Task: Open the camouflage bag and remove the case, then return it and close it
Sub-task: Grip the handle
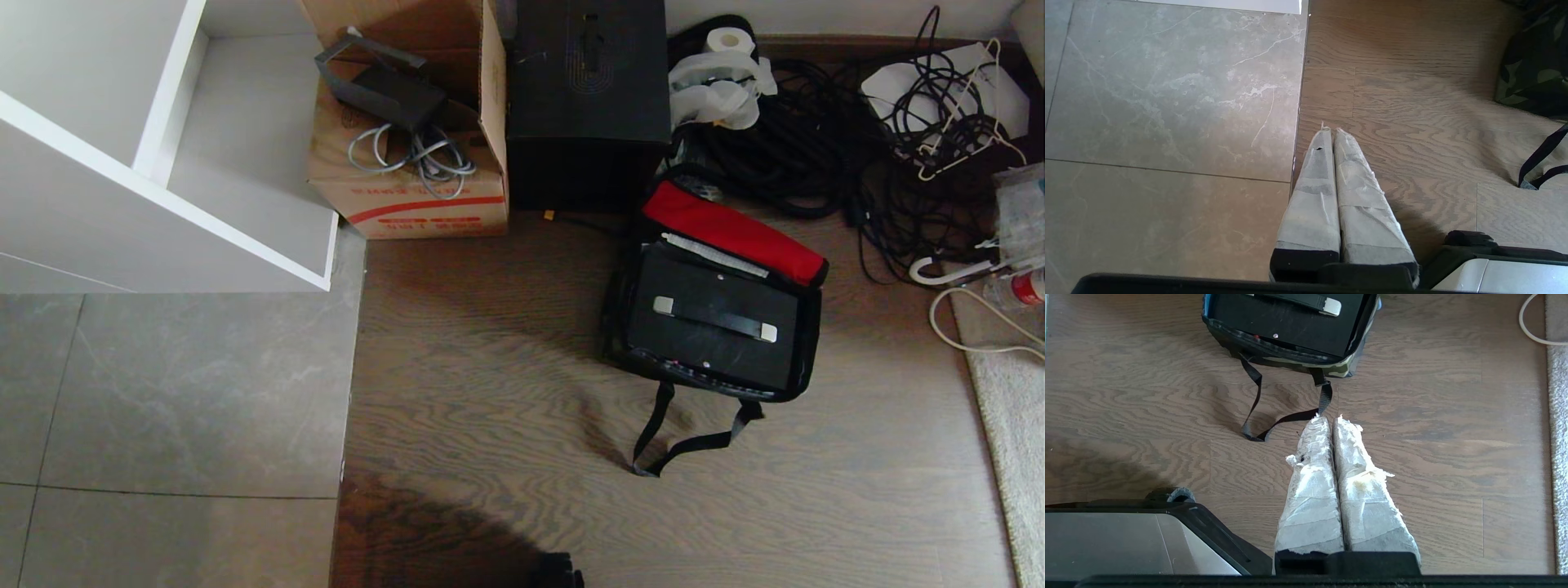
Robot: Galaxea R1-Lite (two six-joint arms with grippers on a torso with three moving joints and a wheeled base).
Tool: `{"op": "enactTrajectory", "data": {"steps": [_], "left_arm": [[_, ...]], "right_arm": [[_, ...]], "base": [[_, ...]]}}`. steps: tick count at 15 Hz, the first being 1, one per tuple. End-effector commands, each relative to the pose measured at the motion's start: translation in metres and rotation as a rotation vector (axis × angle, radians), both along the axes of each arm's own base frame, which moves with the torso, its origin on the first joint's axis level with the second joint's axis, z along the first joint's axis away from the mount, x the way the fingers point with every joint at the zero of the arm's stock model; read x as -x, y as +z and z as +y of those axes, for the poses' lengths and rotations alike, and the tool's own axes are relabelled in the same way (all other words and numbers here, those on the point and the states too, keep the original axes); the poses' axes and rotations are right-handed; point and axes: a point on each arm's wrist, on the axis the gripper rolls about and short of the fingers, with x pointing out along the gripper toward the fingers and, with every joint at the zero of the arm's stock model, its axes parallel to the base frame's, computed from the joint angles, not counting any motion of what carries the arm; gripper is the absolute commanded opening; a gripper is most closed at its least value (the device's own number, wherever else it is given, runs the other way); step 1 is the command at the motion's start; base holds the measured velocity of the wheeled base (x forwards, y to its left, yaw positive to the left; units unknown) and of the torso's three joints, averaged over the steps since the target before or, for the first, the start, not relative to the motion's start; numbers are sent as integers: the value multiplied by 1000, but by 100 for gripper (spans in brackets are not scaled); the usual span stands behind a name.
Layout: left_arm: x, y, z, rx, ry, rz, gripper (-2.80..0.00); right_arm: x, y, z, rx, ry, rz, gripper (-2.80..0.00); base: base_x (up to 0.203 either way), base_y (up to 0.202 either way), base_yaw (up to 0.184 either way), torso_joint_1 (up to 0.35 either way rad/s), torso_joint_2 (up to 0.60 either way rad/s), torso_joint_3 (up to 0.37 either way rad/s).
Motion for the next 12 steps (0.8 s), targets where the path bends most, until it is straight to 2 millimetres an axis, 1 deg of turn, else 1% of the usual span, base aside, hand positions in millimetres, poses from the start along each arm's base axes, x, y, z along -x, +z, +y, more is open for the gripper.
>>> {"op": "enactTrajectory", "data": {"steps": [1, 12], "left_arm": [[-1, -2, 0, 1, 1, 8, -280], [-1, -2, 0, 1, 0, 8, -280]], "right_arm": [[0, 0, 0, 0, 1, 2, -280], [0, 0, 0, 0, 1, 2, -280]], "base": [[0, 0, 0, 0, 0, 0], [0, 0, 0, 0, 0, 0]]}}
